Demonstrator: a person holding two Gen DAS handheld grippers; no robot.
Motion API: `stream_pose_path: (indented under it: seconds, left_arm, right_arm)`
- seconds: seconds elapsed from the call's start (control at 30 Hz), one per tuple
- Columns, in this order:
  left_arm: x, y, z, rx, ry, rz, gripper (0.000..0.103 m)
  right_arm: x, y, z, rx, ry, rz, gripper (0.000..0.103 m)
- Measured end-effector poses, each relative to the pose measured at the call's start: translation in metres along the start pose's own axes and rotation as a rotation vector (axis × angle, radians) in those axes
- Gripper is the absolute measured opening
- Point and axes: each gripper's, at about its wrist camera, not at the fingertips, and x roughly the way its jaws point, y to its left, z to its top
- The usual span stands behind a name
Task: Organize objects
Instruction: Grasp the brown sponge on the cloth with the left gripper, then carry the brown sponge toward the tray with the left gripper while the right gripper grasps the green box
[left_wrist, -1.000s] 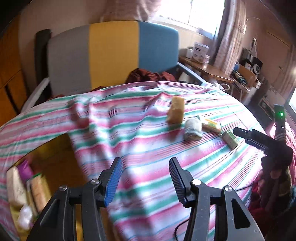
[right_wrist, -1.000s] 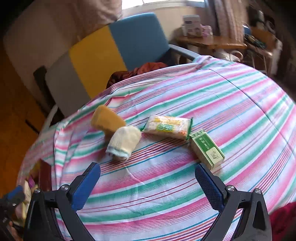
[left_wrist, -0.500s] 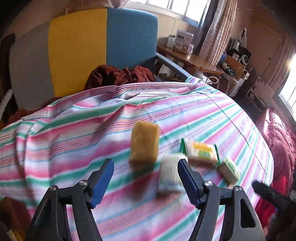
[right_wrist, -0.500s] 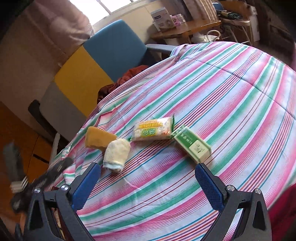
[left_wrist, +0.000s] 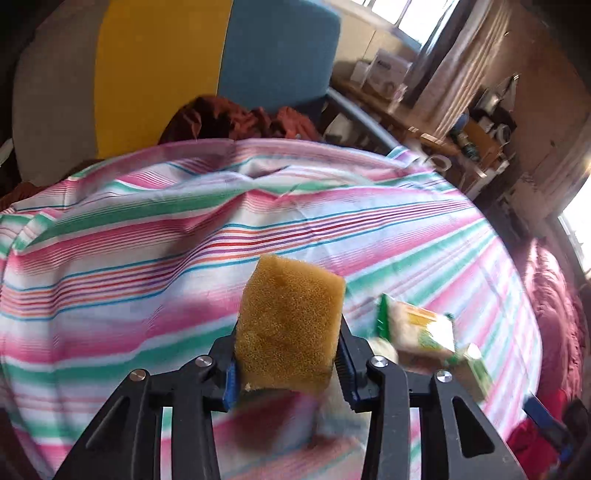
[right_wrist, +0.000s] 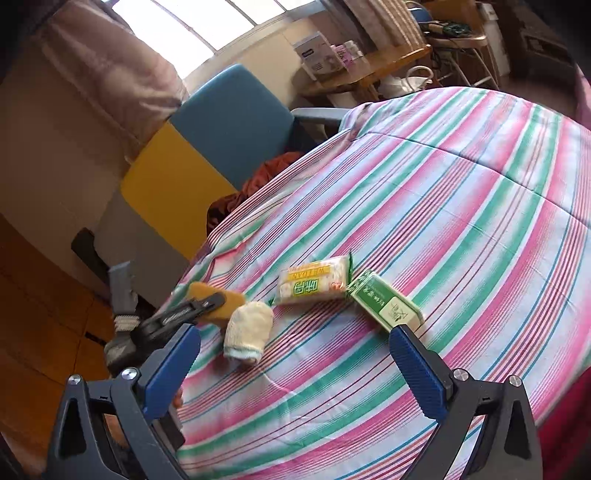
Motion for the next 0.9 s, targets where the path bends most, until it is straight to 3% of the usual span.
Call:
stream_pose_path:
  seconds: [0.13, 0.23, 0.53, 0.73, 0.9]
  left_arm:
    - [-0.048, 0.007, -0.033, -0.002, -0.044, 0.005, 0.042]
    - [-0.084, 0.004, -0.073, 0.052, -0.057, 0.023, 0.042]
    - [-0.136, -0.013, -0.181, 0.145, -0.049, 0.017, 0.042]
    - [-0.157, -0.014, -0.21, 0.136, -0.056, -0.012, 0.042]
    - [-0.182, -0.01, -0.223, 0.126, -0.098, -0.029, 0.042]
  right_arm:
    - [0.003, -0.008, 0.002, 0.049, 0.016, 0.012, 0.103]
    - [0.005, -0.012, 0.002, 0.067, 0.019, 0.002, 0.103]
    - [0.0, -0.023, 0.004, 0.115, -0.022, -0.058, 0.103]
    - [0.002, -0.036, 0.004, 0.159, -0.016, -0.123, 0.103]
    - [0.014, -0.032, 0.003, 0.124, 0.024, -0.176, 0.103]
